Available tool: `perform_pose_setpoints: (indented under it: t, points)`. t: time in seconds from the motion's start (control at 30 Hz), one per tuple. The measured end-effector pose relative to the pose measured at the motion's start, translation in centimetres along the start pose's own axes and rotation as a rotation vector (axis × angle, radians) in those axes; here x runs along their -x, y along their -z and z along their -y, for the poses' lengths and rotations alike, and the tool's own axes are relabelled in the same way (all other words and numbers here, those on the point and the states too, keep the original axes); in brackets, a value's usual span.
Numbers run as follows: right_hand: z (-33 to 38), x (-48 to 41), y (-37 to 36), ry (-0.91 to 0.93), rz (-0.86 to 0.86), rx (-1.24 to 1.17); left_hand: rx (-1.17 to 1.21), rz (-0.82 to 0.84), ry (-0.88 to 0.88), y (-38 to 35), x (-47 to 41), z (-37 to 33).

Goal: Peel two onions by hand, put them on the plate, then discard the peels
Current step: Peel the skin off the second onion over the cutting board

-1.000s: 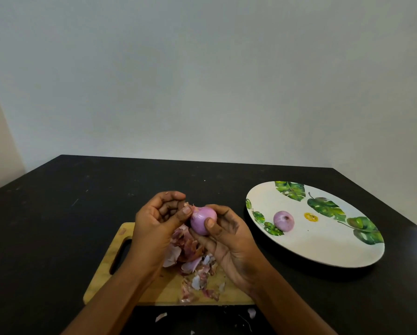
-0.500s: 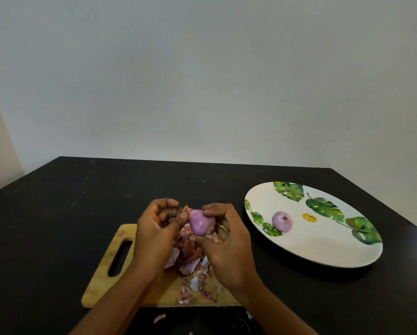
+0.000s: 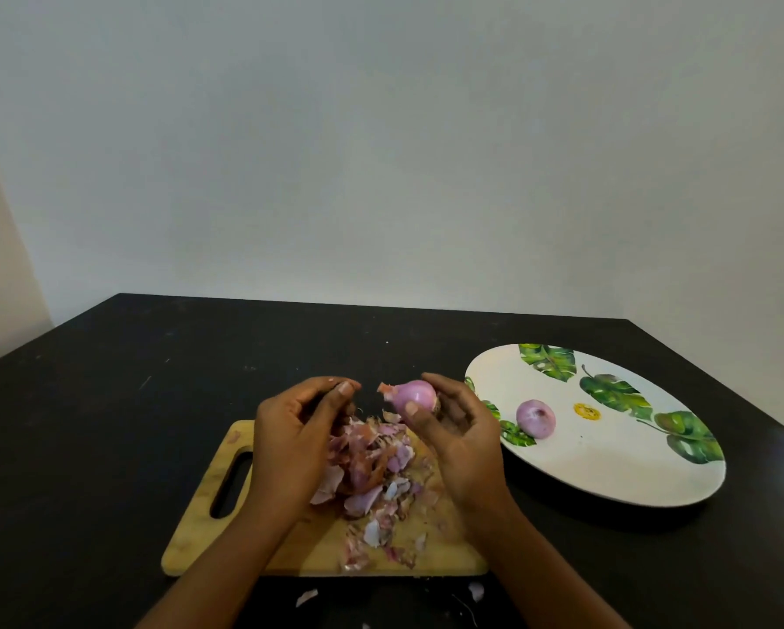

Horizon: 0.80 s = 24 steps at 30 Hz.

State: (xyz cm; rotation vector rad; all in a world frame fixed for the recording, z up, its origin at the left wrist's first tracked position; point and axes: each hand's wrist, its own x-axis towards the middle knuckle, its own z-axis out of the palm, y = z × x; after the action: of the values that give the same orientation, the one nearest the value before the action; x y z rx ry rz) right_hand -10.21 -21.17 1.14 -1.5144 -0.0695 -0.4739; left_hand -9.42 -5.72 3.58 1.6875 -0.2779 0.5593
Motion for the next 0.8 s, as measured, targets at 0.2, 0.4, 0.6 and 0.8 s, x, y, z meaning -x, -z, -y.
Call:
perform_pose_setpoints:
  t: [0.2,0.4,0.6,0.8]
  points:
    - [-0.2,-0.1,0.1,-0.147,0.043,-0.236,-0.097,-0.033,0.012,-0.1,-0.1,1.0]
    - [0.9,-0.2,0.2,-0.277,0.116,-0.488,-0.091,0.029,0.017,-0.1,0.0,0.6]
    - [0.7,0.0,-0.2,-0.312,0.084,-0.399,-0.127,0.1,-0.145,-0.1,0.4,0.0]
    - [0.8,-0.2,-0.6,-0.36,0.021,-0.338,-0.052,0.1,-0.231,-0.2,0.7,-0.7]
